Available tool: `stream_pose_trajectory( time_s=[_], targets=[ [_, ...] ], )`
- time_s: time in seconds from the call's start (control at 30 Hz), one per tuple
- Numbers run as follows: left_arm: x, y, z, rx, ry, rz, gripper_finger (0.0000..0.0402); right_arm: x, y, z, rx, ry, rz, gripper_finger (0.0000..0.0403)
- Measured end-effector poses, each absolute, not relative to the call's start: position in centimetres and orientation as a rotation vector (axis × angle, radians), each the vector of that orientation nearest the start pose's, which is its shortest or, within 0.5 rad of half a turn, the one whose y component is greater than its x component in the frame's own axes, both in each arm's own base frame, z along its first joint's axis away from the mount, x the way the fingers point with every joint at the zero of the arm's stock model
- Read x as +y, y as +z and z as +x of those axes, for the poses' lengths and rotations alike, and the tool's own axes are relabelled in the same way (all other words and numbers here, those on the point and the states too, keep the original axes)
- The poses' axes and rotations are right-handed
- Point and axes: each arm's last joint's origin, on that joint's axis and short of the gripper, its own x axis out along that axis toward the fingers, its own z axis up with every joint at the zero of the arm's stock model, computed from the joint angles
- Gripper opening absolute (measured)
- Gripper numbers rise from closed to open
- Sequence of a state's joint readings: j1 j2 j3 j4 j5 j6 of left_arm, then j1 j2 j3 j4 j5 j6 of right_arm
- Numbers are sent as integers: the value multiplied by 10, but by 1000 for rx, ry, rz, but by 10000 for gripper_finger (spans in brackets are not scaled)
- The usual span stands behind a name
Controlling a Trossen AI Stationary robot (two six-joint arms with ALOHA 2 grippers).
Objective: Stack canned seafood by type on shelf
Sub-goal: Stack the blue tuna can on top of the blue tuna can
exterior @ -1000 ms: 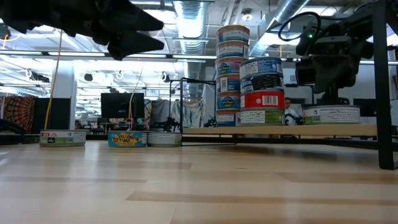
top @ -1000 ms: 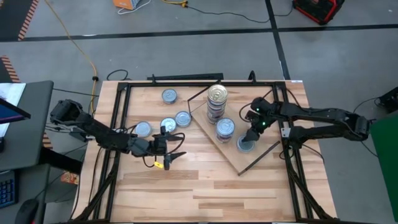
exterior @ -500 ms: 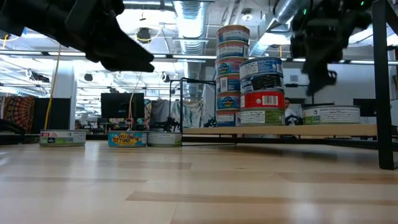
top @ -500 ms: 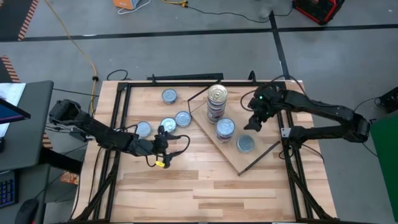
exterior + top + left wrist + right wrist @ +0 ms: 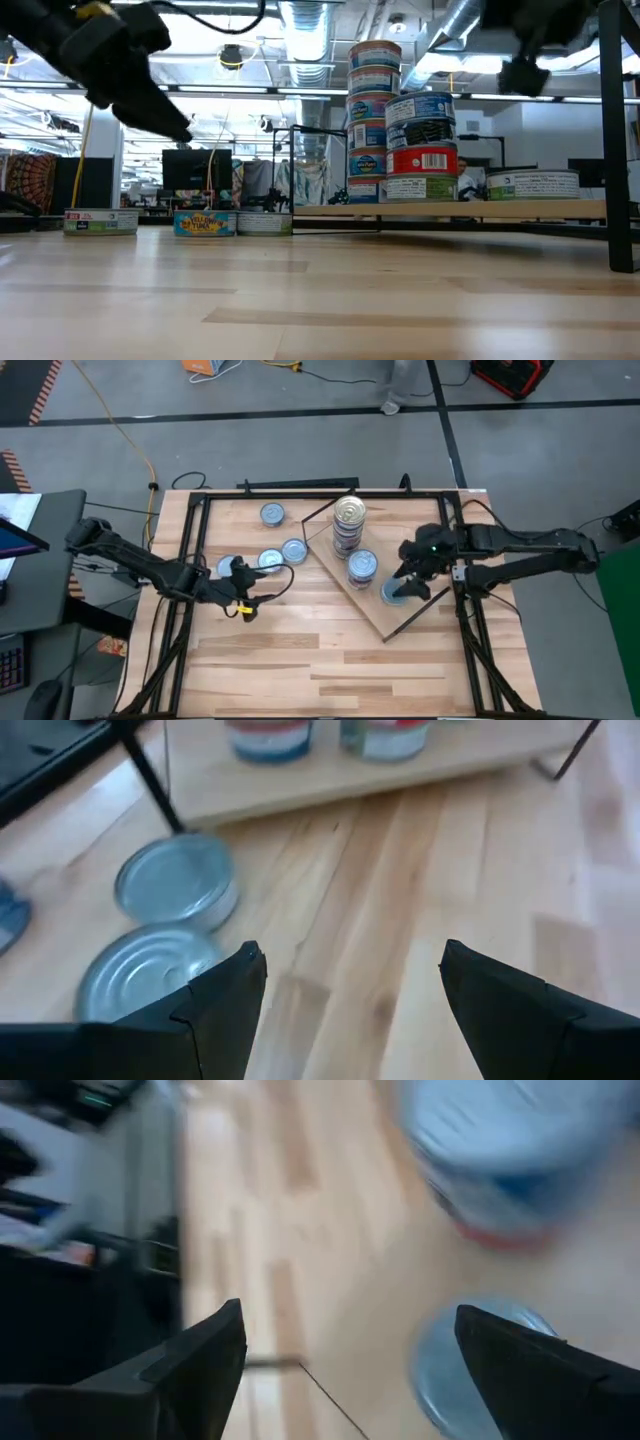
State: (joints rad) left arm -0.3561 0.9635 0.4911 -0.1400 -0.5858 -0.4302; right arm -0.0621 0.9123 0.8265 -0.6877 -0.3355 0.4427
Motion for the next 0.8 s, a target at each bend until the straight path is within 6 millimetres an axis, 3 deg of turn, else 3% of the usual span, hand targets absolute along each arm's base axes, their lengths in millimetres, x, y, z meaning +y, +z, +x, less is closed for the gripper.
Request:
stream_pose_trajectory(
  time_s=[0.17, 0.27, 0.4, 0.57, 0.8],
  targets=[
    [-44, 201, 180, 574, 406, -80, 291, 24, 302, 196, 591, 272, 500, 379],
    [-36, 196, 182, 609, 462, -61, 290, 37, 309, 203, 508, 297, 441, 379],
    [-20, 184, 190, 708, 480, -32, 290, 50, 316, 208, 482, 146, 329, 378],
    [-7, 169, 198, 836, 489, 161, 290, 67, 317, 219, 433, -101, 133, 367],
    [-8, 157, 206, 953, 358, 544, 290, 89, 319, 244, 347, -97, 12, 365]
  ],
)
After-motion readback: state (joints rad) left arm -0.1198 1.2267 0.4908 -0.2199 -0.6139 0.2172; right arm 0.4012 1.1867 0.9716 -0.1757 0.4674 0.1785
